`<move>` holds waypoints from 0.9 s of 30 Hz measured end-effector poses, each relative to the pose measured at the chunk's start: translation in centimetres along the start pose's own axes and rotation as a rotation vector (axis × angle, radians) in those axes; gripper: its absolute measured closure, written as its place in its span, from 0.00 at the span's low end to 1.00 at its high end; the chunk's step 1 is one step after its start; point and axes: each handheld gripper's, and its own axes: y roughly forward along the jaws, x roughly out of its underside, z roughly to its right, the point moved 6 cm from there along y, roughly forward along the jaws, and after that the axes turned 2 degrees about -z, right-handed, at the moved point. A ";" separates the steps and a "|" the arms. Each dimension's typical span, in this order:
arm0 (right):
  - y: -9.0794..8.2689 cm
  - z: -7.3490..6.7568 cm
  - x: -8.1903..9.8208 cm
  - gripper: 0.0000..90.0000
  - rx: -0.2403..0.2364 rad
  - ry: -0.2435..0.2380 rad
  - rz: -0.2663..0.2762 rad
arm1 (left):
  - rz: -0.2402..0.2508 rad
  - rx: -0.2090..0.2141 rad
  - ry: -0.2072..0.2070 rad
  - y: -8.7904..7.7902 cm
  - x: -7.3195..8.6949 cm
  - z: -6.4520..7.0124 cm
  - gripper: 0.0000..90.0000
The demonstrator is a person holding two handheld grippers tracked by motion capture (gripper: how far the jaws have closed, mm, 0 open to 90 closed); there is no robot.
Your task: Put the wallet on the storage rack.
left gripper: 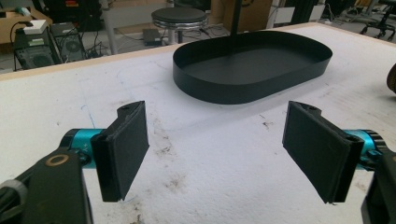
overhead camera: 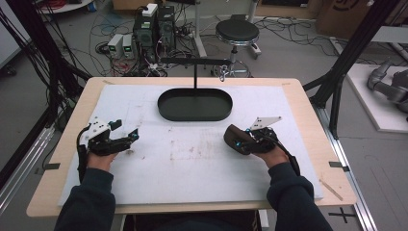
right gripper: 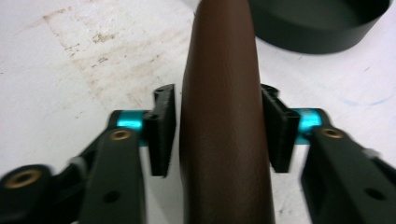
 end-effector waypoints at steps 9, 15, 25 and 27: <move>-0.1 0.7 -1.7 0.72 0.019 0.062 0.072 | 0.002 0.016 0.008 0.1 0.0 0.2 0.25; 0.7 1.9 -4.7 0.72 0.031 0.120 0.130 | 0.007 0.025 0.014 0.2 0.0 0.2 0.24; 5.1 2.8 -11.1 0.72 -0.004 0.143 0.146 | 0.013 0.027 0.012 0.2 0.0 0.2 0.24; 6.4 2.7 -12.3 0.72 -0.023 0.145 0.142 | 0.015 0.027 0.010 0.2 0.0 0.2 0.24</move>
